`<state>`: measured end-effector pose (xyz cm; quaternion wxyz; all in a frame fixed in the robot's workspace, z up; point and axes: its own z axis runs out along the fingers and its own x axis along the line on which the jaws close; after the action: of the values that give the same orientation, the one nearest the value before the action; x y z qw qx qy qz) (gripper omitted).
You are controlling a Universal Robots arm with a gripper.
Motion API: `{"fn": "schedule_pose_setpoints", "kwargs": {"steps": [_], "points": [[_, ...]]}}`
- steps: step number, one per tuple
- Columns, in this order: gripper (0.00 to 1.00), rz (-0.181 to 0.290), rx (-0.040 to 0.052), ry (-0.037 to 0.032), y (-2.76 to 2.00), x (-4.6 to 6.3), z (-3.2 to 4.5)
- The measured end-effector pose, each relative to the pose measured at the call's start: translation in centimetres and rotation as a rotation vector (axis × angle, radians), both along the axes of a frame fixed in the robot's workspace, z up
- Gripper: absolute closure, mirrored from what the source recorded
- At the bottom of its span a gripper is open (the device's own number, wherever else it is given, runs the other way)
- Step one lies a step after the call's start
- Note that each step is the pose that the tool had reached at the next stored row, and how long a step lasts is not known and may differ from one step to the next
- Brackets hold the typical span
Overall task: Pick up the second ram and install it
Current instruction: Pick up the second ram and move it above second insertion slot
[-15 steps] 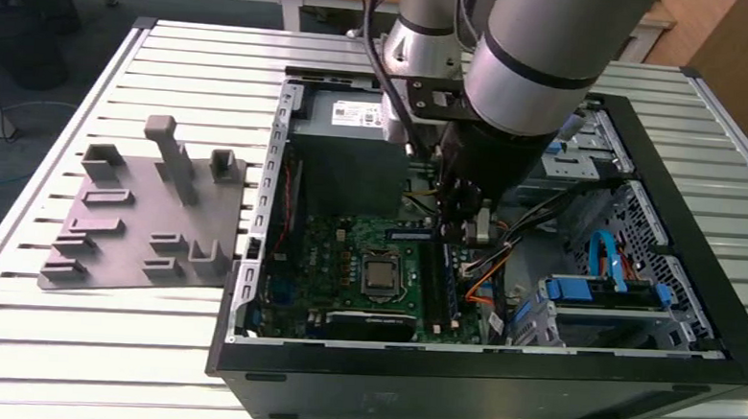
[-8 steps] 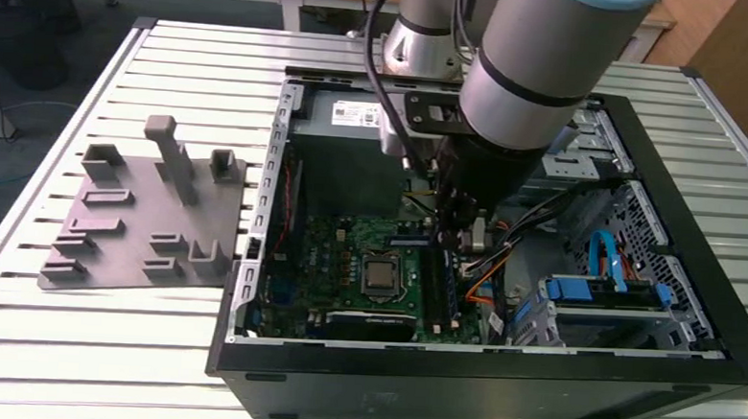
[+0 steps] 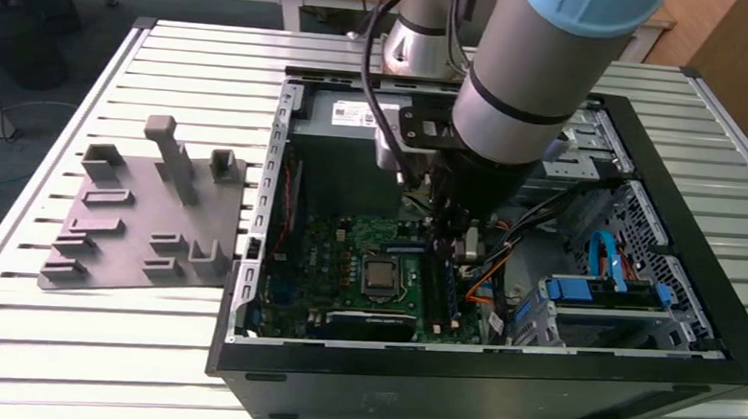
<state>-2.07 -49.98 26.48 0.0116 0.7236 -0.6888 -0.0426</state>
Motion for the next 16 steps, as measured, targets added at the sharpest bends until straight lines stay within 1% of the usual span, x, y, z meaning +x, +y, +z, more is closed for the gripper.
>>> {"fn": "schedule_pose_setpoints", "kwargs": {"steps": [2, 5, 7, 9, 11, 16], "points": [[0.89, 0.000, -0.0001, 0.0000, -0.02, -0.2, -0.25], [0.89, 0.000, 0.0000, -0.0012, -0.05, -0.4, -0.25], [0.89, 0.000, 0.0002, -0.0041, -0.05, -1.1, -0.24], [0.89, 0.000, 0.0004, -0.0072, -0.05, -2.0, -0.24], [0.89, 0.000, 0.0007, -0.0084, -0.05, -2.6, -0.23], [0.89, 0.000, 0.0015, -0.0084, -0.05, -2.6, -0.23]]}}
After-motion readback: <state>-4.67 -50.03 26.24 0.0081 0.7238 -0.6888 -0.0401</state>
